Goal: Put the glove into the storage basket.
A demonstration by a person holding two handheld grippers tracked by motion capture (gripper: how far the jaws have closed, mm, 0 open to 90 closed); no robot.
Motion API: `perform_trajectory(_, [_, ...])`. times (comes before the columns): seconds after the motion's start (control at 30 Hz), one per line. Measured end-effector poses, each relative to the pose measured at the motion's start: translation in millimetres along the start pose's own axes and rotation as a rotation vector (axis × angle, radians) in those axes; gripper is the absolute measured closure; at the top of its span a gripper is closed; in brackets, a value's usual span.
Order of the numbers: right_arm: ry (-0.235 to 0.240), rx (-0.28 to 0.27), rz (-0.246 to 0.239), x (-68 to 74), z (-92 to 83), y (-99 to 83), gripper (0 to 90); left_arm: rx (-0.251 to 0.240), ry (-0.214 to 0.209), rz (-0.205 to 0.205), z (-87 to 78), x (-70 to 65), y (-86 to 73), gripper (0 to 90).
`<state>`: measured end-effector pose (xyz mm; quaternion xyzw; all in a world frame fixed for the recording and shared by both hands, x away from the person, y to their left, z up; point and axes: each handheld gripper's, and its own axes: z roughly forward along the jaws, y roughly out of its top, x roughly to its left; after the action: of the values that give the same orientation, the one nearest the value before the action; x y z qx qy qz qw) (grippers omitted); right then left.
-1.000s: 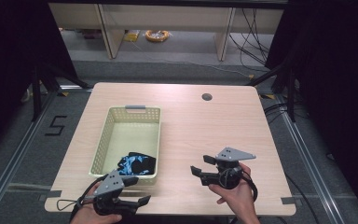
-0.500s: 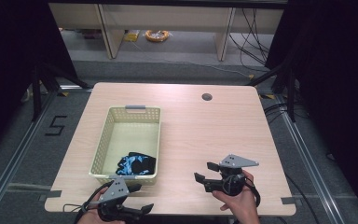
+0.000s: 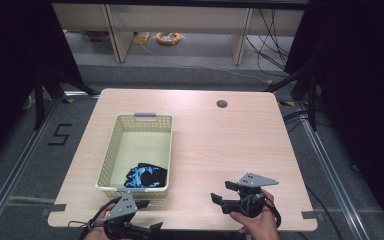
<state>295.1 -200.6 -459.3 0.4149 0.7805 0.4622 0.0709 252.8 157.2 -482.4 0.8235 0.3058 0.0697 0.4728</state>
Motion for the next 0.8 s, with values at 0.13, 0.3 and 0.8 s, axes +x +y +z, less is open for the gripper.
perform_trajectory(0.13, [-0.004,0.013,-0.014,-3.0,-2.0,-5.7,29.9,0.013,0.006,0.012,0.4,0.8,-2.9,17.5])
perform_trajectory(0.3, [-0.01,0.016,-0.011,-3.9,-5.4,-12.6,29.4,0.018,-0.005,0.01,2.0,-1.8,-6.9,17.3])
perform_trajectory(0.8, [-0.05,0.072,-0.033,-3.1,-13.8,-34.3,24.3,0.075,0.034,0.024,3.8,2.9,-18.3,17.2])
